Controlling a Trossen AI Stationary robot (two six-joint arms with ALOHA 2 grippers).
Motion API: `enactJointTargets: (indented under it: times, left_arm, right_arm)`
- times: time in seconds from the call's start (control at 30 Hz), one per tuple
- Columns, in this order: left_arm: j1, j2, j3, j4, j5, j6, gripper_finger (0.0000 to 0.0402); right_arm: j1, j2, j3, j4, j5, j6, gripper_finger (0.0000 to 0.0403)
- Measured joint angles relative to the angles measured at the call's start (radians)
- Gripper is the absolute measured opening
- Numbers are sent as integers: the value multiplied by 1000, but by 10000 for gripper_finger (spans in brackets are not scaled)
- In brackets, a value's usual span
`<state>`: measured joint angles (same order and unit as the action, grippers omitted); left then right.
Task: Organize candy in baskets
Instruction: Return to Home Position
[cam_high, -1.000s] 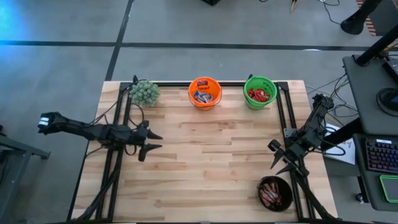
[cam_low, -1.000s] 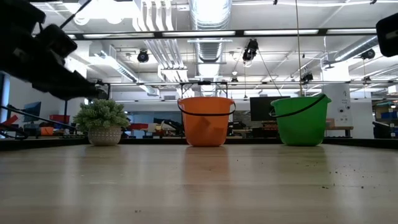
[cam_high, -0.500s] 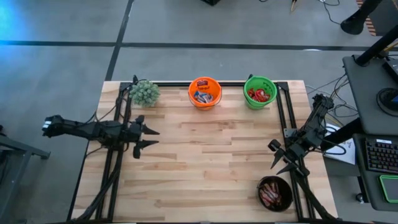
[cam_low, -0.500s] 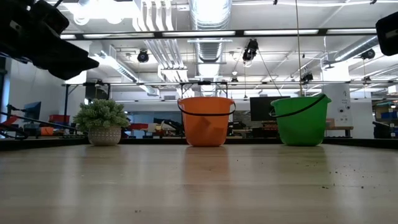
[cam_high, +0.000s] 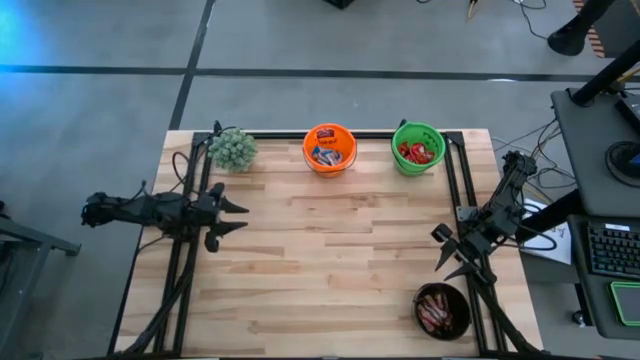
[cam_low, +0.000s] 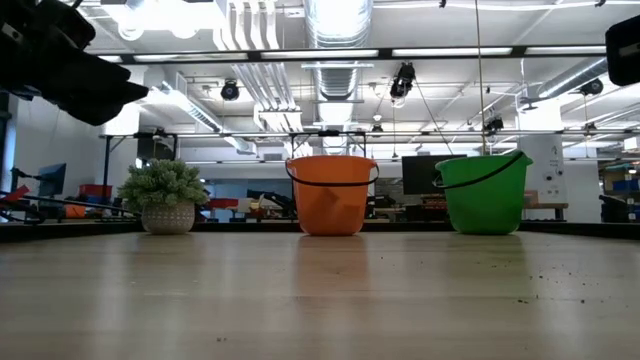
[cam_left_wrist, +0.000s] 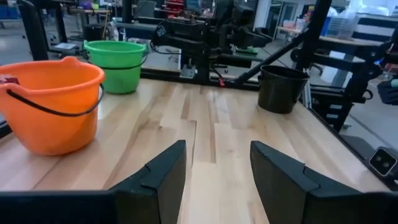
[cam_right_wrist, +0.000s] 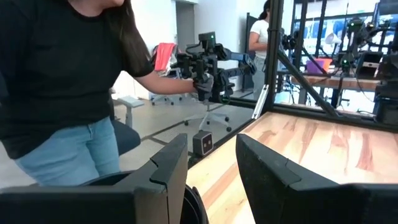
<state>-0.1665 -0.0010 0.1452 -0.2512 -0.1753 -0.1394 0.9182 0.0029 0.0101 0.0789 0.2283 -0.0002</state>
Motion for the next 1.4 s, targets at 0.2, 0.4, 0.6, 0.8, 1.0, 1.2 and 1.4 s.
enactJointTargets:
  times: [0.2,0.4,0.6,0.8,1.0,1.2,1.4]
  left_arm:
    - [0,1,-8,8,-1,7,162]
    - [0,1,-8,0,-1,-31,162]
    - [0,1,-8,-6,-1,-45,162]
    - [0,1,-8,-6,-1,-89,162]
    - [0,1,-8,-6,-1,-114,162]
    - [0,1,-8,-39,-1,-169,162]
    - [0,1,-10,-75,-1,-236,162]
  right_arm:
    - [0,0,0,1,0,5,128]
    - [0,9,0,-11,0,64,128]
    - [0,27,0,-21,0,104,128]
    - [0,31,0,-21,0,168,128]
    - [0,31,0,-21,0,159,128]
    - [0,4,0,-21,0,158,128]
    - [0,-2,0,-6,7,158,128]
